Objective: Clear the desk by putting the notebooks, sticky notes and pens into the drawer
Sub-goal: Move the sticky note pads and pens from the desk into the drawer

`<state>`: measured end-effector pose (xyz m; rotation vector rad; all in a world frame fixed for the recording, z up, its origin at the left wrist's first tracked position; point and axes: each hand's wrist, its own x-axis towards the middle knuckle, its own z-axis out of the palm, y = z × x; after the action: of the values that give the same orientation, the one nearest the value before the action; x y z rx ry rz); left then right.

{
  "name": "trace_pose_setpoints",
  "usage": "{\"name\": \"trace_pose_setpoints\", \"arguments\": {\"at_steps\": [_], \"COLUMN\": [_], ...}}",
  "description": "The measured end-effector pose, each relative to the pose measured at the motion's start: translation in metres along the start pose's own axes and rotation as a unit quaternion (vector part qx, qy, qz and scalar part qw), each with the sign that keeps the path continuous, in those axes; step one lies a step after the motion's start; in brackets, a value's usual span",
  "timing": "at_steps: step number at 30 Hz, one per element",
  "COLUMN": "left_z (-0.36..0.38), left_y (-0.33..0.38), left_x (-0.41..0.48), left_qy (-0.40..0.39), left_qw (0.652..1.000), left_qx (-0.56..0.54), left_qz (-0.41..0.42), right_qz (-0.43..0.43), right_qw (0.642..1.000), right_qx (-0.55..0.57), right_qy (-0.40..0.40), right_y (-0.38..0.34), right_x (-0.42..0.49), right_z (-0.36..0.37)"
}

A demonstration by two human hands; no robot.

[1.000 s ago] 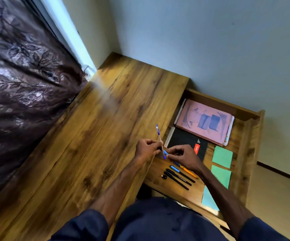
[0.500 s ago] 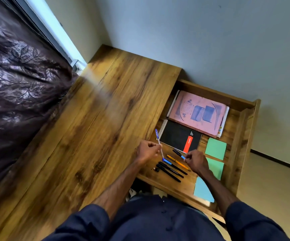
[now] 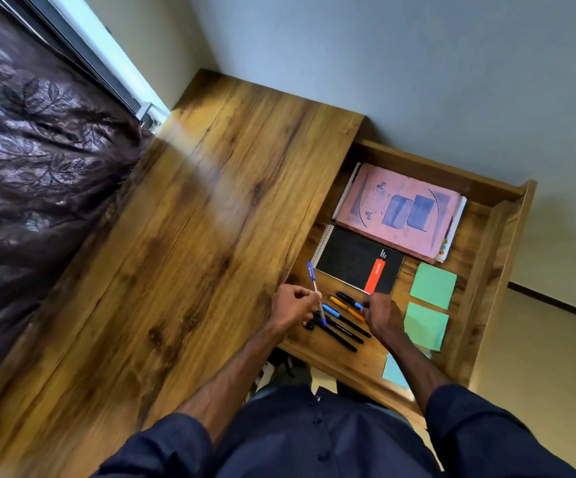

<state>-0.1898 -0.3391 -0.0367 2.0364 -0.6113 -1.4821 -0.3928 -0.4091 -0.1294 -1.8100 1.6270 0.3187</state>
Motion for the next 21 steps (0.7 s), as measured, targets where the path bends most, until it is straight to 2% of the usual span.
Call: {"name": "trace_pose_setpoints", "arguments": {"at_steps": [7,9,11,13,15,17,19,21], "left_z": [0.001,0.002,0.004,0.008,0.015,0.023,0.031,0.035], "left_y": [-0.003,-0.004,-0.003,0.001,0.005,0.011,0.018,0.024], "left_x": [0.001,0.001,0.002,0.003,0.005,0.006,0.008,0.007], "left_qy": [0.0,0.003,0.006,0.01,0.017,0.019,0.022,0.015], "left_qw": [1.0,1.0,0.998,0.995,0.984,0.97,0.963,0.956], "left_qx": [0.014,0.028,0.049,0.086,0.158,0.215,0.236,0.249], "left_qz": [-0.004,0.003,0.025,0.049,0.085,0.115,0.132,0.151], "right_qz": [-0.002,-0.006,-0.027,-0.056,-0.068,-0.063,-0.073,-0.084], "right_qw": [1.0,1.0,0.994,0.978,0.948,0.903,0.879,0.884], "right_qx": [-0.005,0.008,0.062,0.162,0.301,0.424,0.465,0.454], "right_qy": [-0.008,0.019,0.083,0.12,0.078,-0.015,-0.068,-0.065], "right_y": [0.003,0.004,0.002,-0.006,-0.018,-0.03,-0.035,-0.035], "right_x": [0.0,-0.002,-0.006,-0.013,-0.02,-0.029,-0.035,-0.037], "right_z": [0.004,0.003,-0.001,-0.013,-0.031,-0.049,-0.06,-0.064]}}
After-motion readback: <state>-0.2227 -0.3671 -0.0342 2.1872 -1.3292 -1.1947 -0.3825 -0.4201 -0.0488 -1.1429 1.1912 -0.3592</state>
